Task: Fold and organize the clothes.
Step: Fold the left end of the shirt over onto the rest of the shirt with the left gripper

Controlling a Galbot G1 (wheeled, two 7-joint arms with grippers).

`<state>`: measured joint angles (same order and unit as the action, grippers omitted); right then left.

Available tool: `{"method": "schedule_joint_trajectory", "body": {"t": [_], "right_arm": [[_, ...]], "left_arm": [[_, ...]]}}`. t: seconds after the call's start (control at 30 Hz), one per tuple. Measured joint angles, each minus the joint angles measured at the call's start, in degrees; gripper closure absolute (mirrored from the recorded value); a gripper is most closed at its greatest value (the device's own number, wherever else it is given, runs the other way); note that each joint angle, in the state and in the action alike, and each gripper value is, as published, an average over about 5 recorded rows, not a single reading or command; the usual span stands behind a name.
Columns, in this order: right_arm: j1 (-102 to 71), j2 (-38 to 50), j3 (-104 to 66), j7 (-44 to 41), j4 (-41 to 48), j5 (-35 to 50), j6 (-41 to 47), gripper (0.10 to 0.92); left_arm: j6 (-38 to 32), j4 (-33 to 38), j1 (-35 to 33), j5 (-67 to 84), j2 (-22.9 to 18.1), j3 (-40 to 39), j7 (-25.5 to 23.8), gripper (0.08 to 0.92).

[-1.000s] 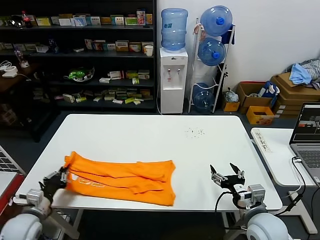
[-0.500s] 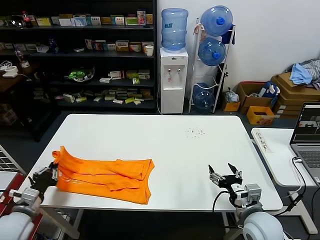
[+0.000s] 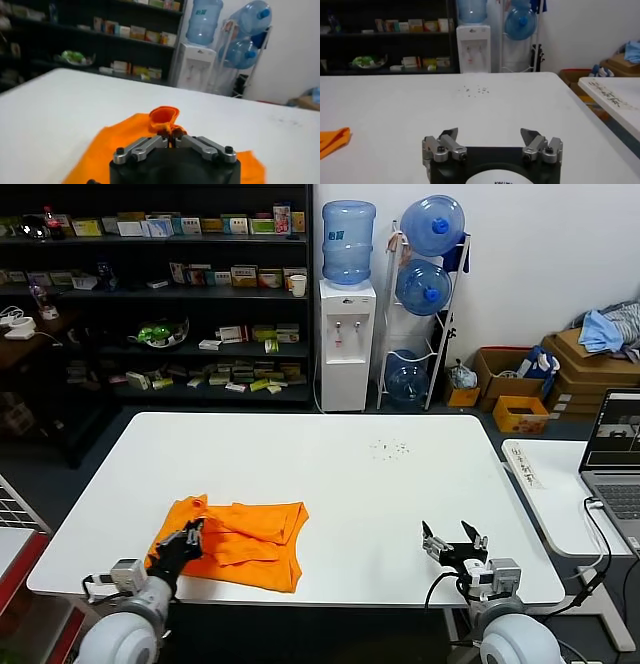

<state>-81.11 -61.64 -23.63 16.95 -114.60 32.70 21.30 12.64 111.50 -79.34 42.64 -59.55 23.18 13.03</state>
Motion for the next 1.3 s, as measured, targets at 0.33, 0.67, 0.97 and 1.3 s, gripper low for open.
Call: {"method": "schedule_joint_trajectory", "body": {"t": [0.33, 0.67, 0.97, 1.3], "right_arm": [[0.3, -1.2, 0.2, 0.3, 1.0, -0.1, 0.2, 0.203], [0.8, -1.7, 0.6, 0.3, 1.7, 0.1, 0.3, 0.203], [1.4, -1.8, 1.0, 0.3, 2.6, 0.3, 0.3, 0.203], [2.1, -1.3, 1.2, 0.1, 3.1, 0.8, 0.2, 0.203]], "left_arm": [[1.6, 0.3, 4.9, 3.8, -5.5, -6.5, 2.9, 0.868], [2.3, -0.2, 6.7, 3.7, -7.9, -9.5, 3.4, 0.868], [4.1, 0.9, 6.5, 5.0, -7.7, -9.7, 3.8, 0.682], [4.1, 2.9, 5.8, 7.4, -4.9, -7.0, 3.4, 0.405]]}}
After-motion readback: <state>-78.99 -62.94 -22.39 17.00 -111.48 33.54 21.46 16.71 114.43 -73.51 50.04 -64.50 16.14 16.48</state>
